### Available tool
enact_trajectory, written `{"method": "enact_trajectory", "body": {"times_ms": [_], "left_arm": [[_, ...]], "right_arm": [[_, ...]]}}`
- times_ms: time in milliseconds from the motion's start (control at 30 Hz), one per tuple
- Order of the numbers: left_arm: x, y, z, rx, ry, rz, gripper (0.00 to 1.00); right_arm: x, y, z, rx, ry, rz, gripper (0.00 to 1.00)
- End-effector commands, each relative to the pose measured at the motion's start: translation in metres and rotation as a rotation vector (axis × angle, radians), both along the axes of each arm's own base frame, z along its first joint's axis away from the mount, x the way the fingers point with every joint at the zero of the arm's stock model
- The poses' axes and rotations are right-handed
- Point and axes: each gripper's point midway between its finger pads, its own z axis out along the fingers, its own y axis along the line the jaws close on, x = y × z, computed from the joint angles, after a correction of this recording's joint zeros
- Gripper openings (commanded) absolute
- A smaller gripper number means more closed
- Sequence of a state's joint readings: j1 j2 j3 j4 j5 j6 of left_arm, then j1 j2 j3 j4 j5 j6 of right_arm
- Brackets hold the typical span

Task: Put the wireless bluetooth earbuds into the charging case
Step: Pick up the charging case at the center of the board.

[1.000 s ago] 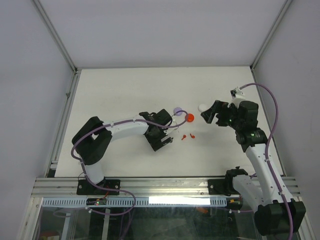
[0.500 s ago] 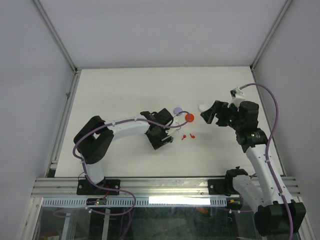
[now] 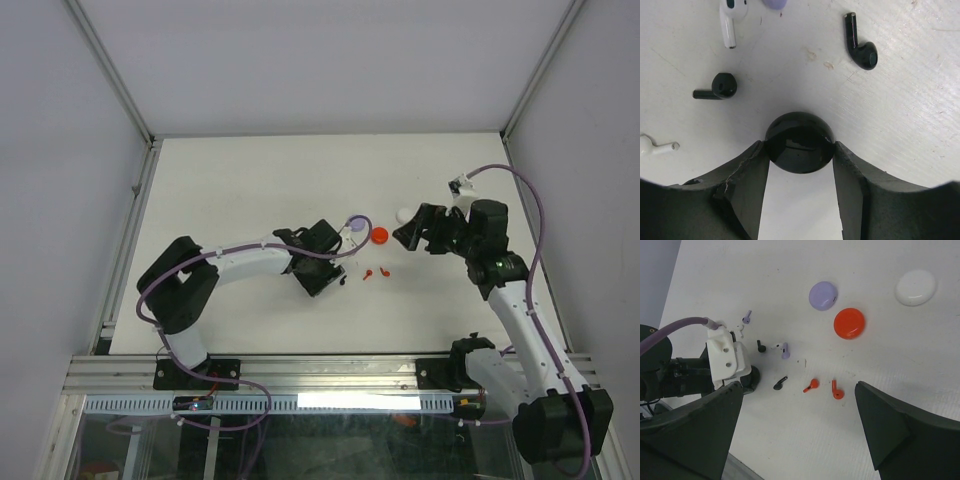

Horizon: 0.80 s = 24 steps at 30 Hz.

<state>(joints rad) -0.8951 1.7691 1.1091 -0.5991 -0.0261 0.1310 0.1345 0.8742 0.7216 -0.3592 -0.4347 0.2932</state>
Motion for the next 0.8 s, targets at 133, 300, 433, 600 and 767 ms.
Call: {"method": "enact_trajectory", "body": {"times_ms": [133,300,433,600,767], "left_arm": [[0.021,-0.021,0.051,-0.247,-0.174,0.126,0.43],[0.028,-0.027,0.078,-0.371,-0.265,0.142,0.43],[0.023,-0.036,0.105,-0.507,-0.324,0.097,0.43],[0.014,-0.038,0.124,-0.603,-0.383,0.037,0.43],[0.005,-0.042,0.134,-0.663,-0.434,-0.036,0.41]], "right_arm": [[-0.006,0.044,0.005,0.035,0.010,0.182,0.99],[-0.011,0.074,-0.006,0.032,0.075,0.266,0.99],[-0.011,0.093,-0.011,0.038,0.133,0.300,0.99],[-0.008,0.110,-0.020,0.013,0.201,0.314,0.97],[-0.015,0.132,-0.024,-0.006,0.266,0.368,0.94]]}}
